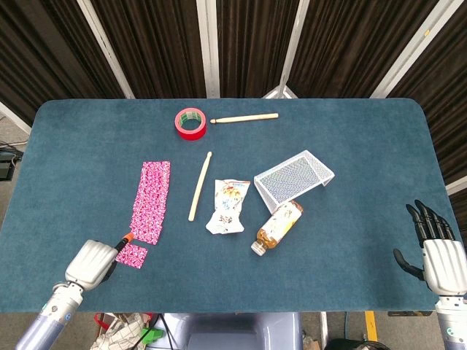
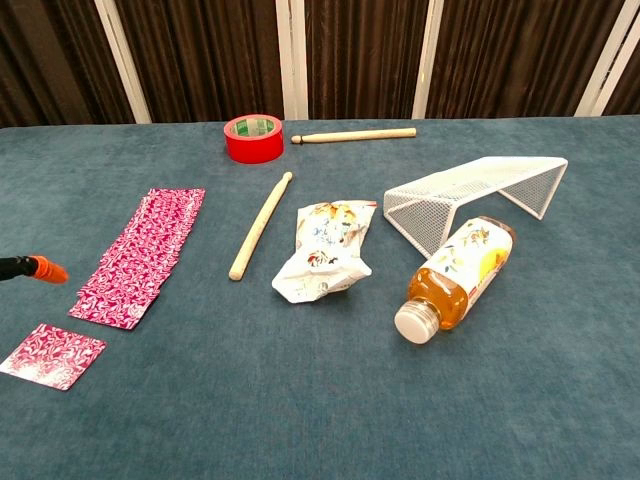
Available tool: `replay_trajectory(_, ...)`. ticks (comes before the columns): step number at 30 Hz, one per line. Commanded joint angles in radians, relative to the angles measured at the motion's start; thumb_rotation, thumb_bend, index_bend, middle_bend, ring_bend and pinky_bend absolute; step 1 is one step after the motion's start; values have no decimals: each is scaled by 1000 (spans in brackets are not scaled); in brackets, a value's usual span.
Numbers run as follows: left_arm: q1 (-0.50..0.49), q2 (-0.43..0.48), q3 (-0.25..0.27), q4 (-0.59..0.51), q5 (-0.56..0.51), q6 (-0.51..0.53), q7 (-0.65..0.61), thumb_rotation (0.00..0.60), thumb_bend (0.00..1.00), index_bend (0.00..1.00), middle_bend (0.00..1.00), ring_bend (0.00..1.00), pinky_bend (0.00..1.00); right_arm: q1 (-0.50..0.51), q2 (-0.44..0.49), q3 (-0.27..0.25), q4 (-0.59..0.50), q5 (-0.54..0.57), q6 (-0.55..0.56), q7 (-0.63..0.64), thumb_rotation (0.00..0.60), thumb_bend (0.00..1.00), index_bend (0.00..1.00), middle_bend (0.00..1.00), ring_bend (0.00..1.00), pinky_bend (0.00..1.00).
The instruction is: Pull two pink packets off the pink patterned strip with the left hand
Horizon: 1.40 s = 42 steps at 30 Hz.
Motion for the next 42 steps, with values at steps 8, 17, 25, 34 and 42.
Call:
replay_trajectory(8, -126, -95, -94, 109, -246, -171, 100, 600, 737, 147, 845, 719, 627, 4, -6, -1, 2, 2, -8, -12, 600, 320, 39, 44, 88, 144)
replay_trajectory(17, -148, -126, -78, 120, -254, -173, 122, 600, 737, 147, 845, 718, 627, 4, -7, -1, 5, 3, -9, -8, 600, 320, 39, 44, 88, 144)
replay_trajectory(25, -151, -127, -61, 112, -255, -158, 130, 600, 738, 147, 845, 718, 627, 7, -10, -1, 8, 6, -15, -7, 600, 320, 39, 44, 88, 144)
replay_trajectory(34, -167, -137, -58, 131, -313, -163, 150, 600, 737, 147, 845, 718, 627, 7, -9, -1, 5, 6, -15, -10, 600, 320, 39, 44, 88, 144)
replay_trajectory(42, -168, -121, -39, 119, -326, -149, 159, 600, 737, 150, 845, 722, 627, 6, -10, -1, 5, 2, -10, -14, 600, 320, 38, 44, 88, 144)
